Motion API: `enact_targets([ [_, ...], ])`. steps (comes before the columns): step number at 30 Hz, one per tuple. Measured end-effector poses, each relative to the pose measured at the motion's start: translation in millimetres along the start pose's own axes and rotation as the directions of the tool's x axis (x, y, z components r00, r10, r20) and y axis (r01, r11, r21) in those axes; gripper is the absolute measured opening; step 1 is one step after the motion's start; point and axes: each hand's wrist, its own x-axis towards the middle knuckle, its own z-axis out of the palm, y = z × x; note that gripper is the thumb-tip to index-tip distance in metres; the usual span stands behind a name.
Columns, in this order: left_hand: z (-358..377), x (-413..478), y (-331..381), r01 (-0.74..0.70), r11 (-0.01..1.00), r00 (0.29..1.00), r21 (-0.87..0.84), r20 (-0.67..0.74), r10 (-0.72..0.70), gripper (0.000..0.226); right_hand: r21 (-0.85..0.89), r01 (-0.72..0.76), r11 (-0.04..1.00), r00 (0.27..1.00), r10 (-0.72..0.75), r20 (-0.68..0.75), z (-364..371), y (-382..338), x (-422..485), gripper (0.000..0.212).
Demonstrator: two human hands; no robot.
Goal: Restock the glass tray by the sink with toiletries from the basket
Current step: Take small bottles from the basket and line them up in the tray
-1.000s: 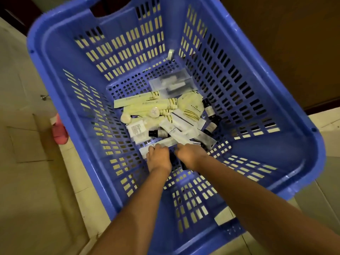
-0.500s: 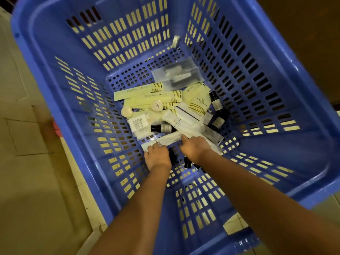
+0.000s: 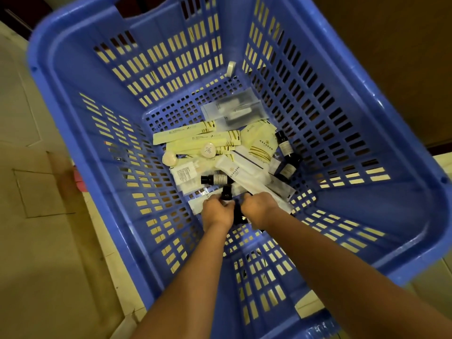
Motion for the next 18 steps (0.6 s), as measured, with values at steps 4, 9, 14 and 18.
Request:
enact_targets([
  [4, -7.9, -9.1, 14.4, 0.271, 0.813, 0.959, -0.516, 0.071, -0.275, 0.021, 0.386, -0.077, 0.919, 0.996, 0.052, 0.075, -9.9, 15.9, -8.6, 0.020],
  [9, -18.2, -21.7, 28.7, 0.274, 0.619, 0.953, -0.736, 0.122, -0.278, 0.016, 0.726, -0.096, 0.681, 0.992, 0.124, 0.015, -14.0, 46.3, -24.9, 0.044],
  [14, -33.0, -34.7, 48.2, 0.237, 0.529, 0.972, -0.815, 0.201, -0.125, 0.024, 0.970, 0.044, 0.241, 0.952, 0.283, -0.113, -37.4, 69.7, -70.9, 0.025],
  [18, -50.4, -56.4, 66.7, 0.204, 0.470, 0.955, -0.859, 0.281, 0.099, 0.010, 0.976, 0.212, 0.047, 0.912, 0.350, -0.215, -54.6, 66.2, -104.9, 0.017],
])
